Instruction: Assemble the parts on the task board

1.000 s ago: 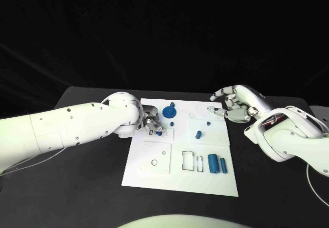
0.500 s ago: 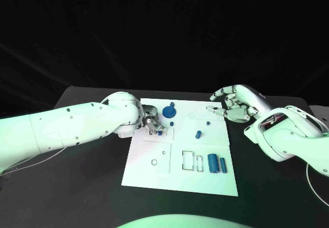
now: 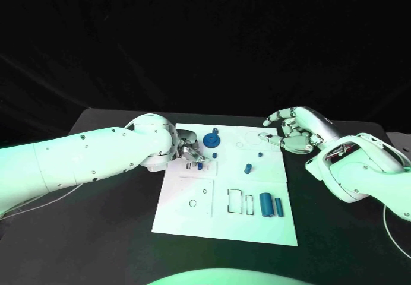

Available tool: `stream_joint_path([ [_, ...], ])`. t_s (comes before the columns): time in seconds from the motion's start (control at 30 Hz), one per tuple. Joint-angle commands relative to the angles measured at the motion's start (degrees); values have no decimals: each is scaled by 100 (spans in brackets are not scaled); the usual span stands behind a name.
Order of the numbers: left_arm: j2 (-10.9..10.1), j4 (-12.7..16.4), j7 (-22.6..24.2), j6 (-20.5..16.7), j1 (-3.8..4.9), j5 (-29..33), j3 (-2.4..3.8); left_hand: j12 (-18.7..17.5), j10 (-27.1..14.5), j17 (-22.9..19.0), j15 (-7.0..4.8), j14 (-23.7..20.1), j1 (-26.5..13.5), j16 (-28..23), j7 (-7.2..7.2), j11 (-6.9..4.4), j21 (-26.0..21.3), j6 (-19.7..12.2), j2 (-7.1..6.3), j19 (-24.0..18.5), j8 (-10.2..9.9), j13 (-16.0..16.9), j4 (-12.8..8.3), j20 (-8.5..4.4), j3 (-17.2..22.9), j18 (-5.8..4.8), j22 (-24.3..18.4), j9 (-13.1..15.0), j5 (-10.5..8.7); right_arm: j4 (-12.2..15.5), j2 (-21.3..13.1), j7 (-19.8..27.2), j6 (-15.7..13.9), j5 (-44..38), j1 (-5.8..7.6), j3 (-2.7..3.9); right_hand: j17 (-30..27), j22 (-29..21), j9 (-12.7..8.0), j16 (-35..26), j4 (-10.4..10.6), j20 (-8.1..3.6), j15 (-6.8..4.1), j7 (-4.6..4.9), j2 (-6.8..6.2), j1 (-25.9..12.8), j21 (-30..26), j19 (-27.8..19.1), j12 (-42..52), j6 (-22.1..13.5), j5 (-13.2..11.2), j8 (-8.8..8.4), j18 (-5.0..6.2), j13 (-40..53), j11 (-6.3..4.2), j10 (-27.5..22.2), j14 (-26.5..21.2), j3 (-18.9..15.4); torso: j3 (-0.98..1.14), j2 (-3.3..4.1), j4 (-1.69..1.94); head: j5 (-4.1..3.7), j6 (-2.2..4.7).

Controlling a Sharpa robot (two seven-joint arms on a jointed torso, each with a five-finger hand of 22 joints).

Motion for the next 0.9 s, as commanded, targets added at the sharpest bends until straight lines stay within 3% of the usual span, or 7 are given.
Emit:
stream_joint_path([
  [0.03,-33,74,33,-154,40,111,78,-138,-124,1464,-6,593,133,-5,27,17,-69,-83,-3,-48,-45,-170,-8,21,-74,-45,-105,-12,2,-6,-15,2,-16,-46,-5,0,1426,694,-9,-13,7,-19,-22,-2,-23,-56,-33,-28,-18,-51,-36,40,101,369,-12,-33,575,-29,-2,5,0,-27,5],
  [0.17,-57,33,26,-92,163,148,146,-250,-218,1410,9,576,211,-35,51,39,-108,-139,-38,-84,-72,-314,1,35,-160,-32,-170,-19,1,-17,-21,-7,-12,-46,-6,0,1426,694,-9,-13,7,-19,-22,-2,-23,-56,-33,-28,-18,-51,-36,40,101,369,-12,-33,575,-29,-2,5,-22,-36,17],
  [0.27,-62,-87,26,-15,298,224,173,-628,-510,1359,57,561,357,-66,127,103,-172,-315,-98,-141,-205,-796,62,74,-354,-14,-269,-73,-1,-23,-26,-15,-8,-46,-6,0,1432,702,-8,-10,6,-19,-22,-3,-21,-70,-22,-21,-12,-51,-40,43,98,375,-12,-26,577,-35,6,3,-22,-42,26],
  [0.33,-48,-198,39,14,400,323,183,-639,-523,1357,154,561,592,-67,295,232,-202,-733,-137,-164,-635,-817,77,148,-518,-11,-307,-293,1,-28,-27,-18,-5,-46,-6,0,1432,702,-8,-10,6,-19,-22,-3,-21,-70,-22,-21,-12,-51,-40,43,98,375,-12,-26,577,-35,7,4,-8,-53,35],
  [0.47,23,-457,67,79,576,452,193,-556,-477,1378,242,568,843,-54,383,318,-179,-702,-99,-135,-893,-751,109,246,-720,-16,-254,-527,4,-43,-20,-24,3,-46,-8,0,1432,702,-8,-10,6,-19,-22,-3,-21,-70,-22,-21,-12,-51,-40,43,98,375,-12,-26,577,-35,2,11,10,-59,52],
  [0.67,181,-830,73,296,699,297,195,-530,-460,1401,251,575,869,-41,392,327,-165,-688,-91,-121,-923,-723,119,258,-765,-21,-226,-560,3,-59,-7,-31,18,-46,-16,0,1434,701,-8,-10,4,-19,-22,-4,-21,-76,-23,-21,-9,-50,-38,46,99,378,-13,-24,577,-38,0,5,0,-38,54],
  [0.9,380,-1274,63,532,728,126,173,-547,-475,1411,256,578,871,-35,396,331,-166,-683,-81,-122,-940,-751,129,263,-793,-20,-228,-579,2,-67,1,-41,33,-46,-26,0,1431,701,-8,-11,2,-20,-23,-5,-17,-80,-25,-21,-9,-49,-33,49,99,378,-14,-23,577,-40,-5,2,13,-15,69],
])
